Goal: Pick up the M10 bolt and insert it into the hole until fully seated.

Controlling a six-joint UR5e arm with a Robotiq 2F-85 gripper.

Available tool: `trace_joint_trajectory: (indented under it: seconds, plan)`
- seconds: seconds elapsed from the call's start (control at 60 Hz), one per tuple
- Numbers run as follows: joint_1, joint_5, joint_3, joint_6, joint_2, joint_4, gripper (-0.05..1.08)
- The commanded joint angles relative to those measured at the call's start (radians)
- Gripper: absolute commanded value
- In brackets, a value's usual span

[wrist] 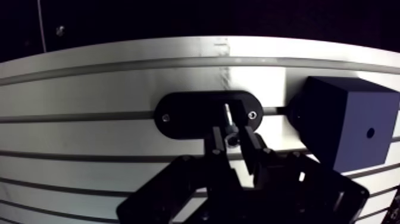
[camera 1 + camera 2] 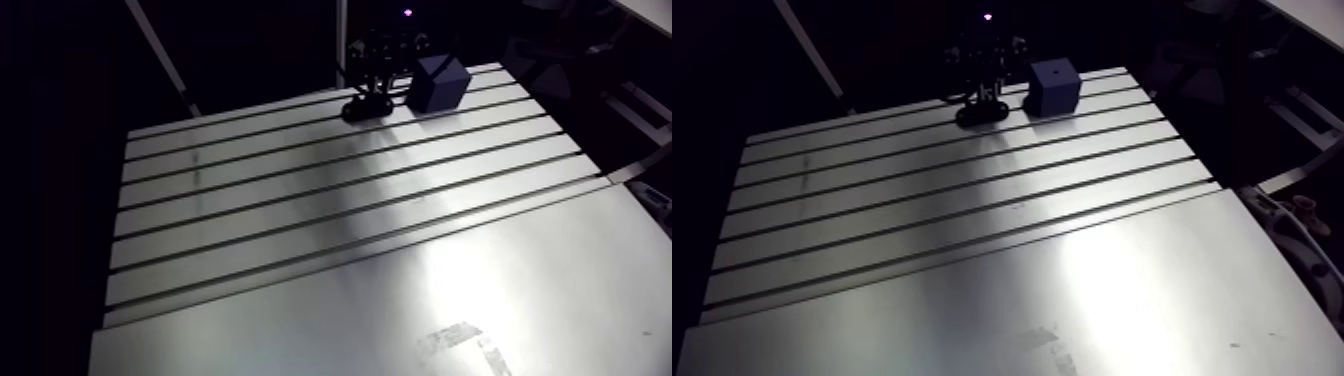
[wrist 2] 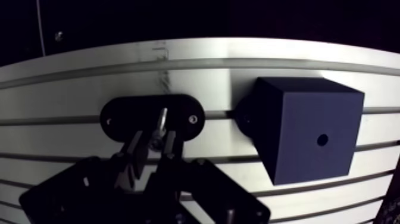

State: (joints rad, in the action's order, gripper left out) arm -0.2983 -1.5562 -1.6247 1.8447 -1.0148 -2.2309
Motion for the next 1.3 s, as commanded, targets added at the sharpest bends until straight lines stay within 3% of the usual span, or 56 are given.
trace_joint_trajectory:
  seconds: [0.017,0.167,0.7,0.917,1.067,1.3]
  plan:
    - [0.001,0.002,0.001,0.000,0.000,0.001,0.73]
    - [0.001,0.002,0.004,-0.002,-0.001,0.001,0.83]
    - [0.008,0.008,0.041,-0.006,-0.031,0.006,0.92]
    - [0.016,0.000,0.066,-0.009,-0.044,0.012,1.05]
    - [0.011,-0.002,0.115,-0.012,-0.050,0.122,1.08]
    - [-0.002,-0.009,0.256,-0.055,-0.037,0.367,1.07]
